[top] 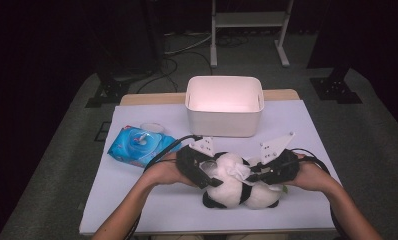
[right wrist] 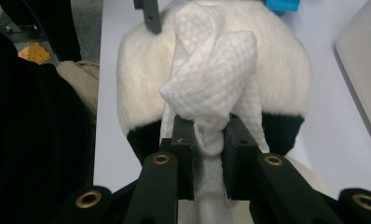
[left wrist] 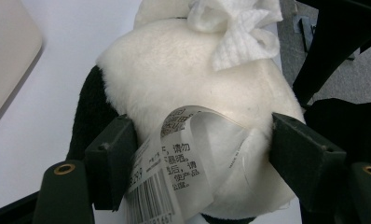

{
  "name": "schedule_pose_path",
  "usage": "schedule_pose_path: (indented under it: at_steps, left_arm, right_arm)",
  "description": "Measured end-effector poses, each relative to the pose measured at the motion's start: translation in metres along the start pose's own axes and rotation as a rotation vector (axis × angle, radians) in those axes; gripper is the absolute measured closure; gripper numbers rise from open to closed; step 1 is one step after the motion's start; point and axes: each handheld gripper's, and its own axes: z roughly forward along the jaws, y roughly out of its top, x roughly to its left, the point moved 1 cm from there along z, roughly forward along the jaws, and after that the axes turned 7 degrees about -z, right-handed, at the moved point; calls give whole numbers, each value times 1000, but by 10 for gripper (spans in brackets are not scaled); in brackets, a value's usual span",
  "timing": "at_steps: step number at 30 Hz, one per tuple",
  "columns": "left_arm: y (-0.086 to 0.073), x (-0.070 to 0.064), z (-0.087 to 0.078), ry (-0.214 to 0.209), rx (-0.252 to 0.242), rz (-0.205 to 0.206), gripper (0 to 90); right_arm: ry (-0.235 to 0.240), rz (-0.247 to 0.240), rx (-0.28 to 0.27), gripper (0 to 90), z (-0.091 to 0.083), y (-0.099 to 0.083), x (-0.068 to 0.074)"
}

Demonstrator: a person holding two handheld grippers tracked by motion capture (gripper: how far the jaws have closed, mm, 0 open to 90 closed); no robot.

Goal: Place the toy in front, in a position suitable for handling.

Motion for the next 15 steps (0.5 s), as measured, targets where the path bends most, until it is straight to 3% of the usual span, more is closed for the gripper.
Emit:
schedule_pose_path:
  at_steps: [9,13,15]
  left_arm:
    - [-1,2,0,3,15,1,259]
    - [-2,1,0,5,13,1,258]
    - [-2,1,0,3,16,2,257]
  right_arm:
    - [30,-65,-29,762,13,27,2]
    - [36,-49,-36,762,10,23,1]
    - [19,-30,-10,762,5,13,-1]
